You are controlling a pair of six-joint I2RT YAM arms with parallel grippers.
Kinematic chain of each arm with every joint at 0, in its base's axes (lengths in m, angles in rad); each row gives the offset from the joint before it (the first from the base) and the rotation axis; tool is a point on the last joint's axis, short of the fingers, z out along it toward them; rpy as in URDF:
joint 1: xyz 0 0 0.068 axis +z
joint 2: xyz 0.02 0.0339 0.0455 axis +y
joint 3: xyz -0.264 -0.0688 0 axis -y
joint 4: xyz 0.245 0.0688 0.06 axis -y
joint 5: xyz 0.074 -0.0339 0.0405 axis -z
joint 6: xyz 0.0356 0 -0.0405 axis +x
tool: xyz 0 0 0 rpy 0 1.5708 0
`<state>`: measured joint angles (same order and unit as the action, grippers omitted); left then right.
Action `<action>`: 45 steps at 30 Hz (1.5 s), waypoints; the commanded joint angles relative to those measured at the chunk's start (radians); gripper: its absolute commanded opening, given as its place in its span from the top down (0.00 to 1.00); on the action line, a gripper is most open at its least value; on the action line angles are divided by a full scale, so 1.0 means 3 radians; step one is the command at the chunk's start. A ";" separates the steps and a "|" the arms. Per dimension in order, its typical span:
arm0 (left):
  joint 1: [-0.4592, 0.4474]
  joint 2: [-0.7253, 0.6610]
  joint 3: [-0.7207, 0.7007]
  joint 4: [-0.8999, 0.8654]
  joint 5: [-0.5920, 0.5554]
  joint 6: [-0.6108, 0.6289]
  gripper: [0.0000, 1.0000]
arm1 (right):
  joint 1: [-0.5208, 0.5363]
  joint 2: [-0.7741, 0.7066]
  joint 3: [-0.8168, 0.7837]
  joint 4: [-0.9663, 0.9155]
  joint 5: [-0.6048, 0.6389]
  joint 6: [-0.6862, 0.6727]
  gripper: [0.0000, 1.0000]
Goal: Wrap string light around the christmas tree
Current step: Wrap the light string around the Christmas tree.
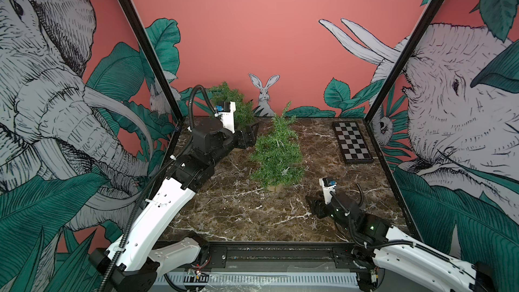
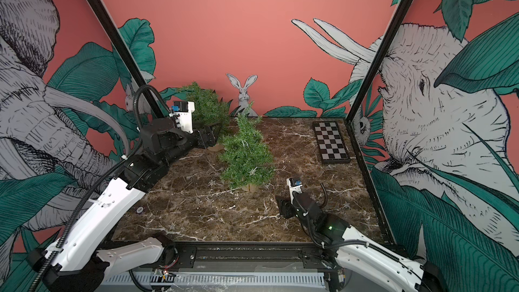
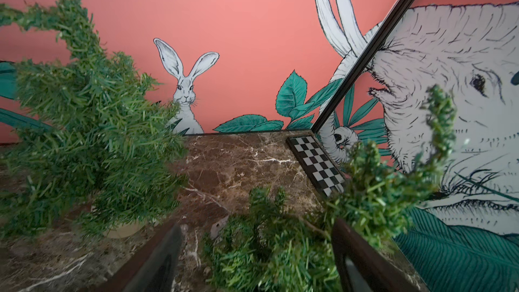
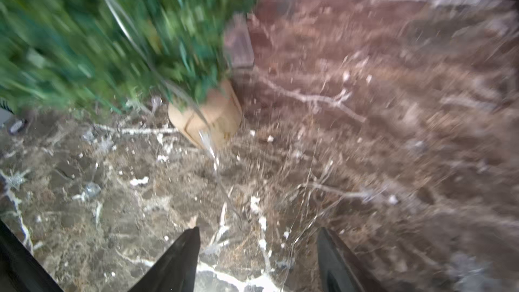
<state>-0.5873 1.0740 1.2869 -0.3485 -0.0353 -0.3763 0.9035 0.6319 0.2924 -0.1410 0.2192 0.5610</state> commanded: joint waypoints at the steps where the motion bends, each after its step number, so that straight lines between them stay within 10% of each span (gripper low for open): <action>1: 0.0012 -0.0156 -0.0118 -0.0105 -0.0044 0.0068 0.15 | 0.0015 0.0057 -0.0161 0.0653 -0.0185 0.0228 0.33; 16: 0.0011 -0.0244 -0.0256 -0.0134 -0.0004 -0.0001 0.15 | 0.0015 0.0995 -0.0479 0.1763 -0.0027 0.0214 0.44; 24: 0.0010 -0.0275 -0.0226 -0.0162 -0.0027 -0.0004 0.16 | 0.0020 0.1078 -0.0491 0.2084 0.0063 0.0103 0.84; 27: 0.0011 -0.0330 -0.0242 -0.0156 -0.0063 -0.0012 0.16 | 0.0020 0.0818 -0.0425 0.1793 0.0113 0.0078 1.00; 45: 0.0010 -0.0275 -0.0237 0.0221 -0.0163 0.0039 0.18 | 0.0039 -0.0484 0.1063 -0.0662 0.0449 -0.0565 1.00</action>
<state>-0.5873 0.9886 1.2034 -0.3206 -0.0727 -0.3794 0.9100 0.4953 0.5304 -0.2077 0.3111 0.4557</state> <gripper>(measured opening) 0.816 0.054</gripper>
